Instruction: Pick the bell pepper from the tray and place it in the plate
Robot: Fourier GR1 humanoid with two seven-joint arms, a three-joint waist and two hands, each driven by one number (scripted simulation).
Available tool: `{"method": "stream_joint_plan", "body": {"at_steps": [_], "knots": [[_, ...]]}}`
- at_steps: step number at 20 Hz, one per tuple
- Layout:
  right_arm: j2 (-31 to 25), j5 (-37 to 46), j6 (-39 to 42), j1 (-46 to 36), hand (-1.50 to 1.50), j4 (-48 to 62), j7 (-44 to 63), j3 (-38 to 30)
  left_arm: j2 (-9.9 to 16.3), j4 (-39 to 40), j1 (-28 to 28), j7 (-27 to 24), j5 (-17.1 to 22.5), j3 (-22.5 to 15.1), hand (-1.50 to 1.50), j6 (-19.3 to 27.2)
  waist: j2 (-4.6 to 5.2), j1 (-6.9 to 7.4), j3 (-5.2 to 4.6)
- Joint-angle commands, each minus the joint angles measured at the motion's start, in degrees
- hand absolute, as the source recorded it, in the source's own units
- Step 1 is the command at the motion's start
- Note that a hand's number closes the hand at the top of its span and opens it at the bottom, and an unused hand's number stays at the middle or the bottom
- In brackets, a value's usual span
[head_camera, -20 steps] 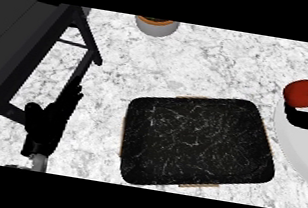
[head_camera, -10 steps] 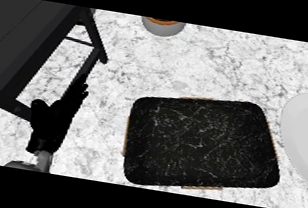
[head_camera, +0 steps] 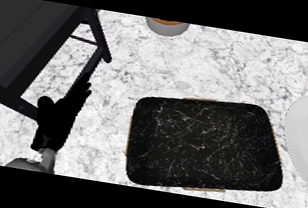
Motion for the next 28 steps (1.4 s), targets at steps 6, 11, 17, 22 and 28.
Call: {"method": "stream_joint_plan", "body": {"at_steps": [6,11,17,22,28], "knots": [[-2.2,-3.1,9.9,-1.2,1.50,18.9,-8.5,0.3,3.6,4.2,0.8,-1.7,-0.8,4.3,0.00,0.3,0.83,1.01,-0.35],[-4.3,-5.6,13.5,-4.4,-1.50,24.8,-17.8,-0.8,3.1,4.2,1.7,-1.3,-1.5,3.8,0.00,1.1,0.60,0.71,-0.34],[-2.2,-18.6,15.1,-4.7,-1.50,20.9,-30.8,-10.1,4.1,3.4,1.8,0.0,0.3,5.3,0.00,0.5,0.02,-0.99,-0.33],[-1.8,-30.1,17.3,-5.8,-1.50,24.8,-34.6,-21.0,4.2,1.6,1.5,1.2,-0.4,4.4,0.00,1.2,0.22,-0.81,-0.27],[-3.9,-34.7,26.4,-1.7,-1.50,27.5,-38.1,-23.3,3.0,8.0,-0.7,-2.5,-0.4,5.7,0.00,1.1,0.40,-1.04,-0.42]]}}
